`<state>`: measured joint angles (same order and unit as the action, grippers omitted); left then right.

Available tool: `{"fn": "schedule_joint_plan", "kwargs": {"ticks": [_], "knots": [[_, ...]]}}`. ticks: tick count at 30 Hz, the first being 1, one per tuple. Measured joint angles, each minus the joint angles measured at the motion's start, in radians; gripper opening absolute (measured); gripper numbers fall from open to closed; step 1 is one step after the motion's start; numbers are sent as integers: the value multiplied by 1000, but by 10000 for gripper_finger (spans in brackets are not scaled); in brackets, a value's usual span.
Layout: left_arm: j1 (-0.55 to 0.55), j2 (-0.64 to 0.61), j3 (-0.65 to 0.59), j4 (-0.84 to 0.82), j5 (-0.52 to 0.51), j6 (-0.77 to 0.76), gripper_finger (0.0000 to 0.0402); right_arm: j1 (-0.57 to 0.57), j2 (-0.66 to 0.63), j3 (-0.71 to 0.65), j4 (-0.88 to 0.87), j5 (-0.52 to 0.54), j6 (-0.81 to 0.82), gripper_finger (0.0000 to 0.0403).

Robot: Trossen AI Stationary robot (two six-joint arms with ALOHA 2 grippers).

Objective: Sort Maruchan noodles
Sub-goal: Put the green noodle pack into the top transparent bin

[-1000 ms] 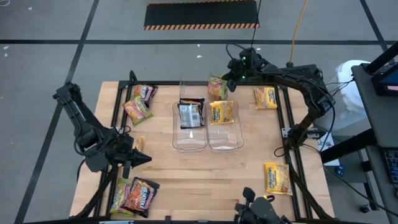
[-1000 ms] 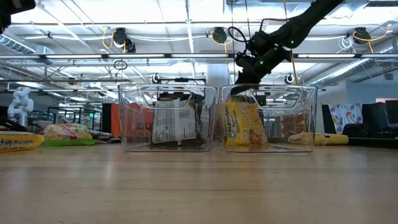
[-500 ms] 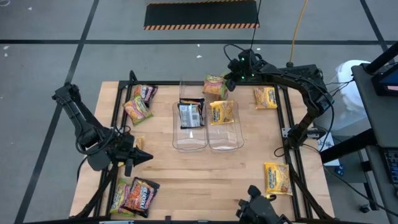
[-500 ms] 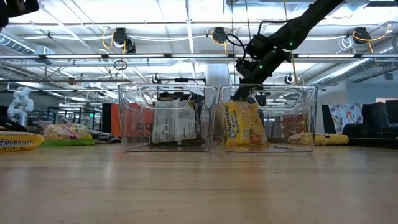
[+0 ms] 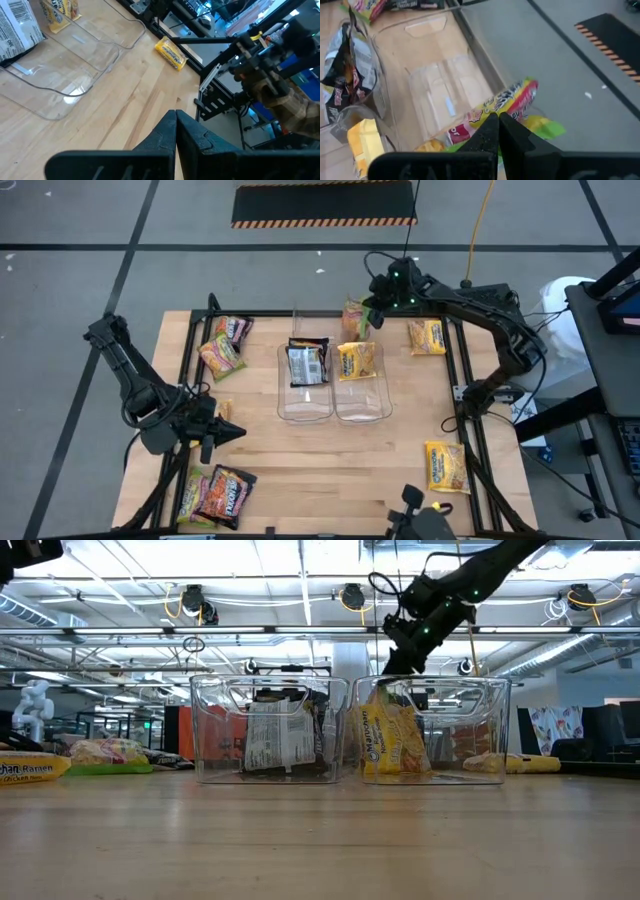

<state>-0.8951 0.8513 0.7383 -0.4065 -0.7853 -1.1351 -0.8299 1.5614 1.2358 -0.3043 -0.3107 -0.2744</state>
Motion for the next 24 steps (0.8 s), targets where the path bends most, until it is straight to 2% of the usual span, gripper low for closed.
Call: {"fn": "schedule_joint_plan", "kwargs": {"ticks": [6,11,15,24], "knots": [[0,0,0,0,0,0,7,0,-50,0,-19,-15,0,0],[0,0,0,0,2,4,7,0,-73,0,-54,-135,-4,0],[0,0,0,0,2,7,7,-2,-79,0,-89,-193,-8,0],[0,0,0,0,2,6,7,-3,-79,0,-196,-216,-16,0]]}}
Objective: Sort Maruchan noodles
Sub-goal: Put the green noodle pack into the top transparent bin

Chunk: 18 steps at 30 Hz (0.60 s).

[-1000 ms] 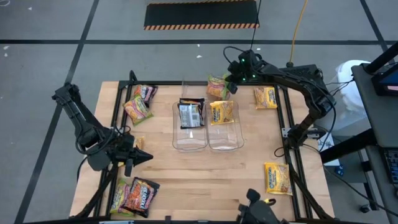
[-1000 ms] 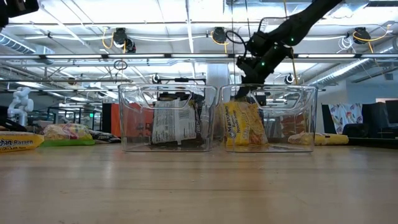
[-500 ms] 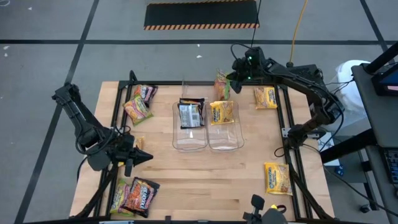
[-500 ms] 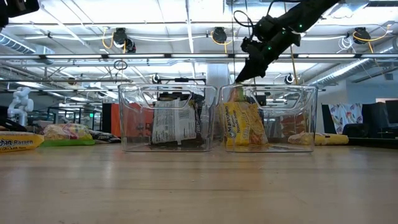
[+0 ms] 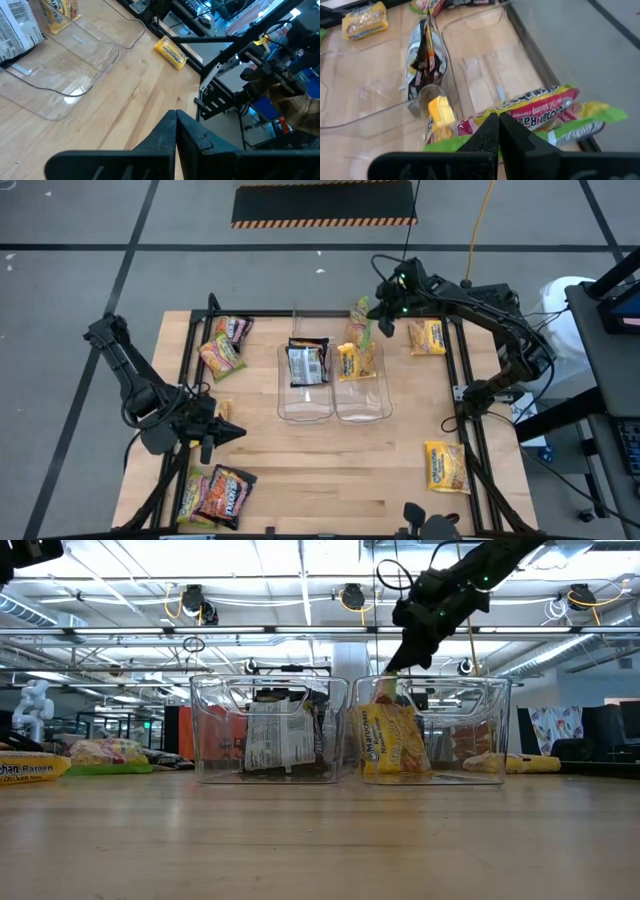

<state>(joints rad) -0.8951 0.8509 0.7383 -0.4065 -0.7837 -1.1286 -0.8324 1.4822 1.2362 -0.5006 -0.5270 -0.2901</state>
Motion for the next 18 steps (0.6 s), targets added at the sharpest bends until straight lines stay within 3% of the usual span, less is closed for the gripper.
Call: {"fn": "schedule_joint_plan", "kwargs": {"ticks": [18], "knots": [[6,0,0,0,-3,-10,7,-30,23,1,93,1,-13,0]]}}
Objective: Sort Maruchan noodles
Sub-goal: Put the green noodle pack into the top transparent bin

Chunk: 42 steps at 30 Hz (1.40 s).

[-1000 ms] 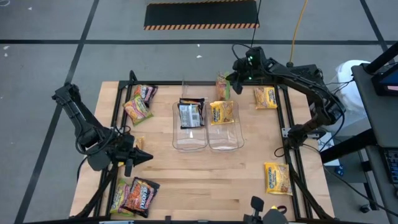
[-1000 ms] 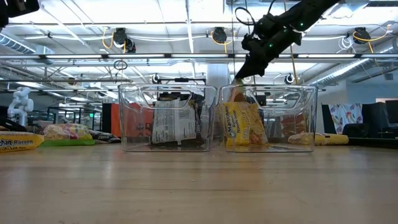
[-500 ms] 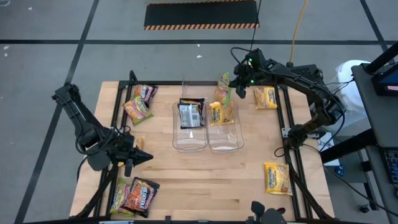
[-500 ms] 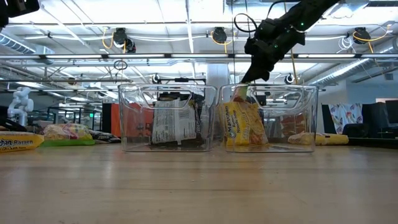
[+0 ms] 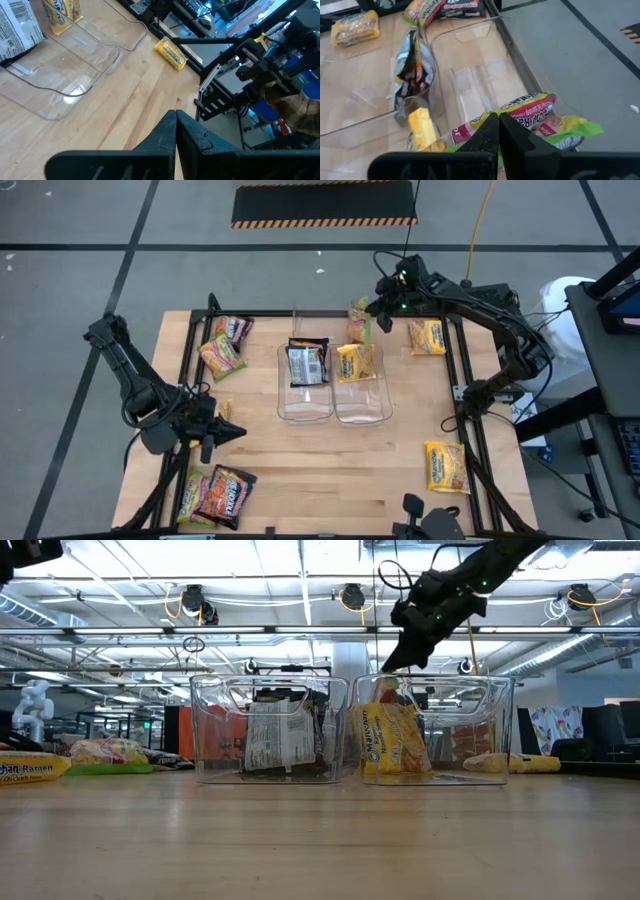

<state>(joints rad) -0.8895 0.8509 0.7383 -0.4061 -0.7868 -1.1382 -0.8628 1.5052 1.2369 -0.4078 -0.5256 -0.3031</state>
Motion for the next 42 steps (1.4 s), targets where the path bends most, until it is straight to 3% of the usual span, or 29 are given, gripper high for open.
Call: {"fn": "schedule_joint_plan", "kwargs": {"ticks": [30,35,42], "knots": [[32,0,0,61,3,11,7,-46,147,0,171,6,-58,0],[32,0,0,61,2,36,7,-46,146,0,161,59,-59,0],[93,0,0,58,-71,134,7,-46,145,0,131,57,-58,0]]}}
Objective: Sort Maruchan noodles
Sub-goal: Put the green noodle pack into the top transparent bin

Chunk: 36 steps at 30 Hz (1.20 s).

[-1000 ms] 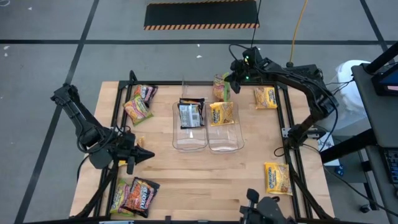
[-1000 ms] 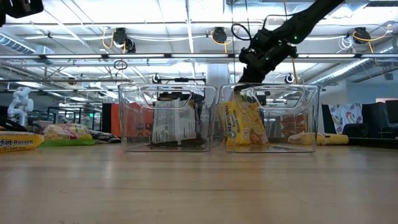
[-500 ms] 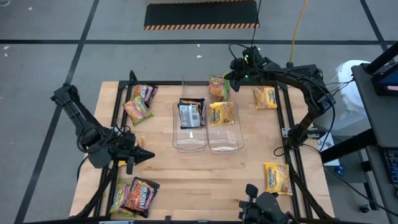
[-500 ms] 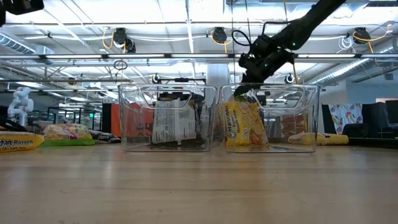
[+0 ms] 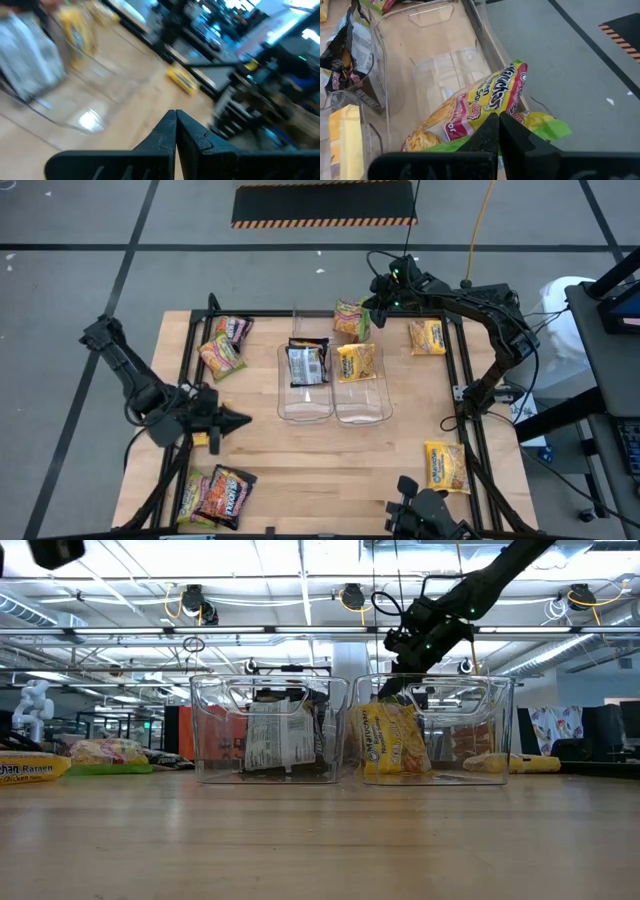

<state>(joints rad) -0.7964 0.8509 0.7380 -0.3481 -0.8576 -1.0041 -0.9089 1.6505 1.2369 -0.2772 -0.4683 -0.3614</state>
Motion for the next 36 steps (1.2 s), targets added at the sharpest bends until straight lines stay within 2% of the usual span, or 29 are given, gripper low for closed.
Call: {"fn": "schedule_joint_plan", "kwargs": {"ticks": [5,9,17,24,30,36], "knots": [[139,0,0,-1,5,60,7,0,0,0,-4,0,0,0],[286,0,0,2,106,96,7,0,0,0,-5,0,6,0],[639,0,0,9,428,237,7,0,0,0,-5,0,9,0],[996,28,0,54,763,407,7,1,0,0,-5,0,38,0],[1207,176,8,336,1071,476,7,1,0,0,-5,0,62,0],[1295,449,204,319,1183,543,7,1,0,0,-5,0,64,0]]}}
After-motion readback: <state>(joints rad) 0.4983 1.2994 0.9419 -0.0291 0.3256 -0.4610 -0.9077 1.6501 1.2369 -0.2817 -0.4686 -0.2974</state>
